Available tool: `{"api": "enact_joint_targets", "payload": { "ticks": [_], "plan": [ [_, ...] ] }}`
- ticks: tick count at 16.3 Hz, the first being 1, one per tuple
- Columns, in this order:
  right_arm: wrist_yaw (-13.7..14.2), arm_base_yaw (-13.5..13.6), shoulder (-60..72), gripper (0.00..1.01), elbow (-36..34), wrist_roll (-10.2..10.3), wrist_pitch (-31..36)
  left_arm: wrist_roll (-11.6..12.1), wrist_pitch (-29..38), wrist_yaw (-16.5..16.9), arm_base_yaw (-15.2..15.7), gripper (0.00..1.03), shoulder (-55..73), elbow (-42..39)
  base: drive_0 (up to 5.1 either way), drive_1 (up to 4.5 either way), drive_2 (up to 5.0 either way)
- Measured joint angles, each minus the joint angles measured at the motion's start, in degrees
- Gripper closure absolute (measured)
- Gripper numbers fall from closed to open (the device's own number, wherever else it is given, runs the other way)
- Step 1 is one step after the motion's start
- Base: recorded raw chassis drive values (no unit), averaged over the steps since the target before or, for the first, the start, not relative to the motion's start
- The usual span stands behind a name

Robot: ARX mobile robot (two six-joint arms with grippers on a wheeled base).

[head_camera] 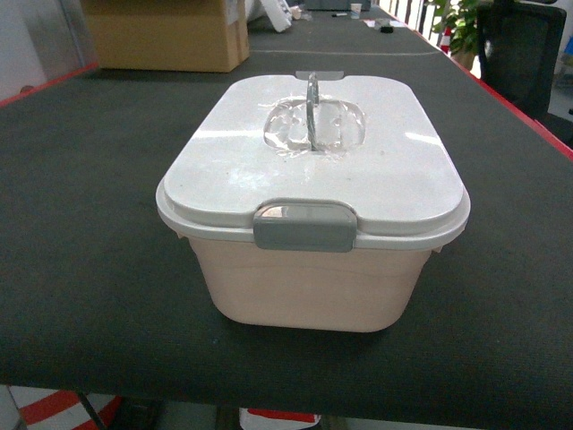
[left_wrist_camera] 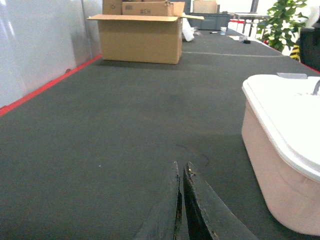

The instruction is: Pick capacitor and pack into box

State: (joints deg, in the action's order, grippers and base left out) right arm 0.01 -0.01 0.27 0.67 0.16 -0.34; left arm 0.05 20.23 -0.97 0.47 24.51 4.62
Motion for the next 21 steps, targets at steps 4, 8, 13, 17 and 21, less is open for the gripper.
{"api": "enact_joint_targets", "payload": {
  "ticks": [4,8,13,17,21],
  "plan": [
    [0.00,0.00,0.00,0.03,0.00,-0.02,0.04,-0.04,-3.41,0.94,-0.57,1.01,-4.61,-1.95,0.0,0.00,0.0],
    [0.00,0.00,0.00,0.03,0.00,-0.02,0.02,-0.04,-4.76,0.98,-0.52,1.01,-8.57,-3.87,0.0,0.00,0.0],
    [0.02,0.00,0.00,0.03,0.00,-0.02,0.04,-0.02,-9.75,0.98,-0.52,1.01,-13.92,-3.89,0.0,0.00,0.0],
    [-0.02,0.00,0.00,0.03,0.00,-0.02,0.00,-0.04,-19.58,0.85,-0.52,1.01,-23.98,-3.54,0.0,0.00,0.0],
    [0.00,0.00,0.00,0.03,0.00,-0.02,0.07,-0.04,-20.55,0.96,-0.48,1.01,-24.00,-3.85,0.0,0.00,0.0]
  ]
}}
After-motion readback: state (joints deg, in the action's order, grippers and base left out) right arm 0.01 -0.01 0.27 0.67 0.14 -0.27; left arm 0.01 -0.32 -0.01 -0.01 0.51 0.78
